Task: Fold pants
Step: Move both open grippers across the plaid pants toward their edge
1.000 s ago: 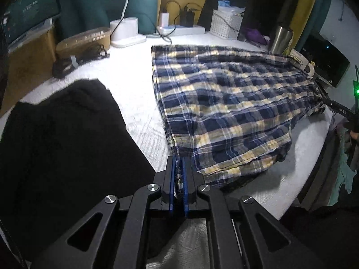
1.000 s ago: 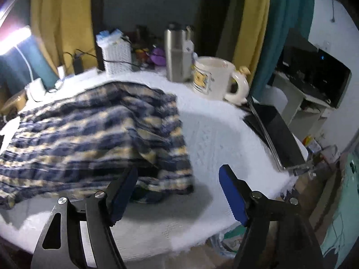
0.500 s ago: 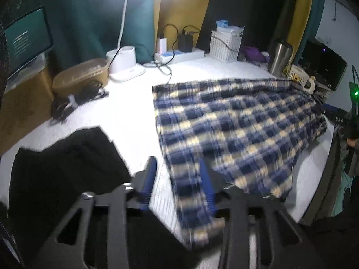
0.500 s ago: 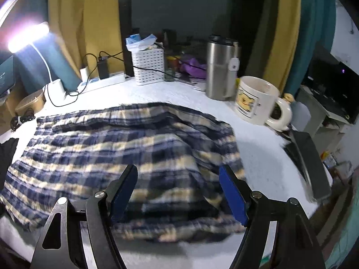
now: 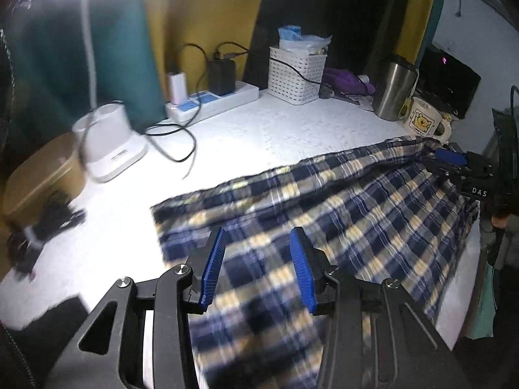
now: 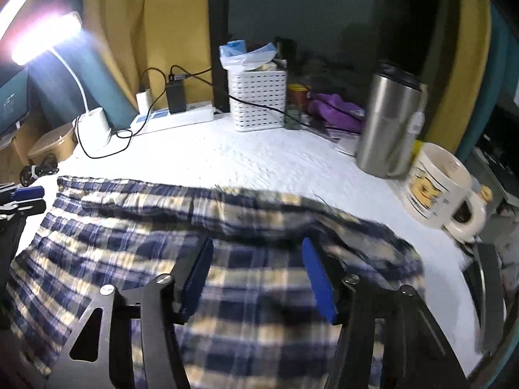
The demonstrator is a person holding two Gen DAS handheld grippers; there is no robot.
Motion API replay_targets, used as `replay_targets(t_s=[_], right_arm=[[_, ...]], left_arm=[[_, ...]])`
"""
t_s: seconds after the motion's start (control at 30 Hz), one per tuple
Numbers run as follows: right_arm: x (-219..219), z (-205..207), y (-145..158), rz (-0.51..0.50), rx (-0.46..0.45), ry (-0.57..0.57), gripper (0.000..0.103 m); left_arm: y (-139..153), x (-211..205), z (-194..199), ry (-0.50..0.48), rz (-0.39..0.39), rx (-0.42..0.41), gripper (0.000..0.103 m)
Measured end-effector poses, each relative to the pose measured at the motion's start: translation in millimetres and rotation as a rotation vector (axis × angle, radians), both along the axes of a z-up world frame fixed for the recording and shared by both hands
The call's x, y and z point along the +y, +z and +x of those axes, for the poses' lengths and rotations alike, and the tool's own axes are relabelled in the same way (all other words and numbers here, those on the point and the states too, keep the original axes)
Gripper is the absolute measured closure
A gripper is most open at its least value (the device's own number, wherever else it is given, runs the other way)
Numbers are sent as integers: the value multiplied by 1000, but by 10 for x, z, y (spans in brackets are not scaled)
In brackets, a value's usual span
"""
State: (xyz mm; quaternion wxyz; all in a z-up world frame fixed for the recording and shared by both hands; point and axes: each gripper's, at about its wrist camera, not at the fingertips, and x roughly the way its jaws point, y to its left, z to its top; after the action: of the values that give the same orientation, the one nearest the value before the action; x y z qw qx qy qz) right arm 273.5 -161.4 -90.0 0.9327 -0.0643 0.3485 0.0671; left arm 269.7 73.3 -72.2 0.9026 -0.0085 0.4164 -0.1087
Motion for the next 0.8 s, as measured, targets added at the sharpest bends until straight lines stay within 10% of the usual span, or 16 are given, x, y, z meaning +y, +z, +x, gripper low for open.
replay_targets(t_s=[0.8], right_arm=[[71, 869, -472, -29, 126, -50, 51]], left_arm=[[-531, 40, 903, 21, 48, 92, 62]])
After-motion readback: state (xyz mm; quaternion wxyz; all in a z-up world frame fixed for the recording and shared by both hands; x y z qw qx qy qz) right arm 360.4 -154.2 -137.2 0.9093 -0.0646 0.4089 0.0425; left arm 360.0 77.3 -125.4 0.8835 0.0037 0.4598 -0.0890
